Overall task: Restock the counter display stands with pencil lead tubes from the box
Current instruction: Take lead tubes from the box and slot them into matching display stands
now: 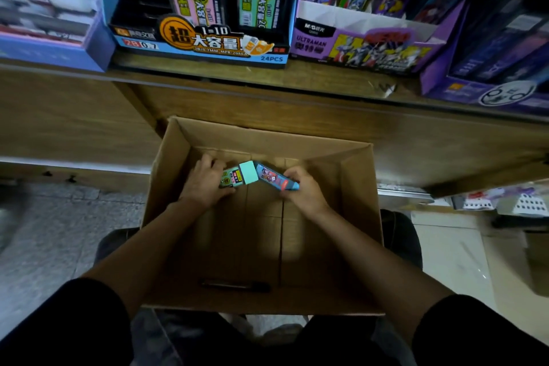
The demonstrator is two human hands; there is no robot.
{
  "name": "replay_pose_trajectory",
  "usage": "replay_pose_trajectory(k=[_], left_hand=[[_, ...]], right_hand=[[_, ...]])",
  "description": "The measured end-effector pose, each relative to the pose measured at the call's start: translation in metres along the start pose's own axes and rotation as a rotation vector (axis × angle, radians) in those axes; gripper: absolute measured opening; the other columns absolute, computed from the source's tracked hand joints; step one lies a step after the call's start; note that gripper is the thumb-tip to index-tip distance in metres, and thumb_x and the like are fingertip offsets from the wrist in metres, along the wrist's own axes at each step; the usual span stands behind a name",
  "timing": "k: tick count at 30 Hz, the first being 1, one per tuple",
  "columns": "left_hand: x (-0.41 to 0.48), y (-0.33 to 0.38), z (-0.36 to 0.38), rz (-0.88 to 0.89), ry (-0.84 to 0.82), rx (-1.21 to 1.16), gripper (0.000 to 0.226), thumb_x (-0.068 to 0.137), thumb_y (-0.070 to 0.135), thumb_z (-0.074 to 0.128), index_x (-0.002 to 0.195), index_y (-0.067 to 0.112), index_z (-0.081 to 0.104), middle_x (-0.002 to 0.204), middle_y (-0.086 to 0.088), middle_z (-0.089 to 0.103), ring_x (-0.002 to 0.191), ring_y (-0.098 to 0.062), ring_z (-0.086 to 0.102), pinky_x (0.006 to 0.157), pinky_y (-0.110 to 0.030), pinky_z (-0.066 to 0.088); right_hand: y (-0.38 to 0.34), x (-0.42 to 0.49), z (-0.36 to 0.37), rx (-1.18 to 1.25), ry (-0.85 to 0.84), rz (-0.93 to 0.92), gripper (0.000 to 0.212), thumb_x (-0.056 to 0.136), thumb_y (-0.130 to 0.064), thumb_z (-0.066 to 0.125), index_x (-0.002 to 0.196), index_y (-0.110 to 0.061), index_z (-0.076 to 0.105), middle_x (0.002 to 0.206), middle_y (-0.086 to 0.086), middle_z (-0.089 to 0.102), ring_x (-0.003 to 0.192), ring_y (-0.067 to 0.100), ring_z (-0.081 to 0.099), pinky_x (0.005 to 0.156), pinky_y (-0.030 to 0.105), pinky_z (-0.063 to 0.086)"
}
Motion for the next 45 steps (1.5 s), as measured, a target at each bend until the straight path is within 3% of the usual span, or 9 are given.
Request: replay_pose_trajectory(k=[6, 12, 17, 22, 28, 31, 34, 41, 45], left_hand=[[-0.023, -0.007, 0.003, -0.188, -0.075, -0.548, 0.056, 0.087, 0.028, 0.065, 0.132, 0.006, 0.043, 0.124, -0.016, 0.057, 0.112, -0.029, 0.056, 0.089, -0.036, 0.046], [-0.053, 0.029, -0.024, -0.111, -0.133, -1.207, 0.022, 0.091, 0.020, 0.058, 0.110, 0.008, 0.057, 0.089, -0.005, 0.070, 0.066, -0.001, 0.068, 0.055, -0.014, 0.051], [-0.068, 0.039, -0.039, 0.032, -0.236, -1.161, 0.033, 0.083, 0.014, 0.067, 0.115, 0.010, 0.056, 0.099, -0.005, 0.070, 0.085, -0.012, 0.068, 0.074, -0.022, 0.054], [-0.085, 0.012, -0.043, -0.012, -0.075, -1.250, 0.023, 0.088, 0.003, 0.058, 0.110, 0.007, 0.055, 0.092, -0.006, 0.068, 0.072, -0.005, 0.069, 0.063, -0.015, 0.053], [-0.100, -0.008, -0.040, -0.042, -0.076, -1.230, 0.021, 0.087, 0.011, 0.059, 0.107, 0.015, 0.058, 0.087, 0.001, 0.072, 0.073, -0.006, 0.068, 0.066, -0.016, 0.053], [-0.100, -0.004, -0.040, -0.033, -0.086, -1.224, 0.025, 0.087, 0.011, 0.059, 0.112, 0.013, 0.056, 0.093, -0.003, 0.070, 0.076, -0.006, 0.068, 0.067, -0.017, 0.053], [-0.102, 0.000, -0.042, -0.028, -0.088, -1.202, 0.028, 0.088, 0.010, 0.059, 0.115, 0.008, 0.054, 0.095, -0.006, 0.069, 0.075, -0.006, 0.068, 0.068, -0.017, 0.053], [-0.106, 0.011, -0.046, -0.012, -0.093, -1.166, 0.029, 0.089, 0.007, 0.057, 0.117, 0.004, 0.052, 0.096, -0.008, 0.067, 0.074, -0.003, 0.068, 0.067, -0.014, 0.052], [-0.109, 0.019, -0.051, -0.005, -0.111, -1.165, 0.026, 0.089, 0.007, 0.057, 0.115, 0.007, 0.053, 0.097, -0.009, 0.068, 0.076, -0.004, 0.069, 0.066, -0.013, 0.052]], right_hand=[[-0.010, -0.017, -0.033, 0.313, 0.008, -0.036, 0.039, 0.084, 0.009, 0.058, 0.122, -0.005, 0.058, 0.113, 0.010, 0.060, 0.100, 0.015, 0.057, 0.075, 0.014, 0.048], [-0.056, -0.034, -0.048, 0.415, -0.176, -0.072, 0.031, 0.084, 0.008, 0.059, 0.113, 0.002, 0.051, 0.097, 0.012, 0.063, 0.082, 0.009, 0.059, 0.071, 0.017, 0.051], [-0.088, -0.045, -0.030, 0.501, -0.168, -0.061, 0.028, 0.085, 0.003, 0.061, 0.111, 0.004, 0.052, 0.095, 0.007, 0.063, 0.075, 0.008, 0.060, 0.062, 0.011, 0.050], [-0.074, -0.053, 0.000, 0.408, -0.105, 0.008, 0.032, 0.088, -0.007, 0.062, 0.116, -0.005, 0.048, 0.093, 0.002, 0.054, 0.075, 0.015, 0.055, 0.069, 0.018, 0.046], [-0.016, -0.092, 0.057, -0.182, -0.948, 0.034, 0.031, 0.093, -0.019, 0.056, 0.120, -0.002, 0.054, 0.109, 0.011, 0.056, 0.096, 0.015, 0.050, 0.080, 0.021, 0.041], [-0.009, -0.098, 0.066, -0.243, -0.927, -0.013, 0.030, 0.092, -0.017, 0.058, 0.118, -0.002, 0.057, 0.117, 0.018, 0.060, 0.093, 0.017, 0.057, 0.063, 0.013, 0.039], [-0.006, -0.095, 0.068, -0.328, -0.897, -0.081, 0.028, 0.092, -0.016, 0.057, 0.117, -0.002, 0.060, 0.118, 0.018, 0.061, 0.107, 0.028, 0.057, 0.073, 0.016, 0.036], [-0.005, -0.096, 0.053, -0.283, -0.806, -0.160, 0.022, 0.096, -0.008, 0.044, 0.097, 0.003, 0.062, 0.088, 0.016, 0.060, 0.082, 0.016, 0.050, 0.070, 0.025, 0.035], [-0.019, -0.094, 0.018, -0.127, -0.617, -0.229, 0.023, 0.096, -0.012, 0.049, 0.110, -0.002, 0.064, 0.101, 0.009, 0.065, 0.080, 0.003, 0.053, 0.073, 0.015, 0.042]])
Point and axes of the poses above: each hand's wrist, its own x-axis towards the middle knuckle, its own z-axis out of the palm, y = z × x, the point moved 2 cm from there along x, towards the middle knuckle
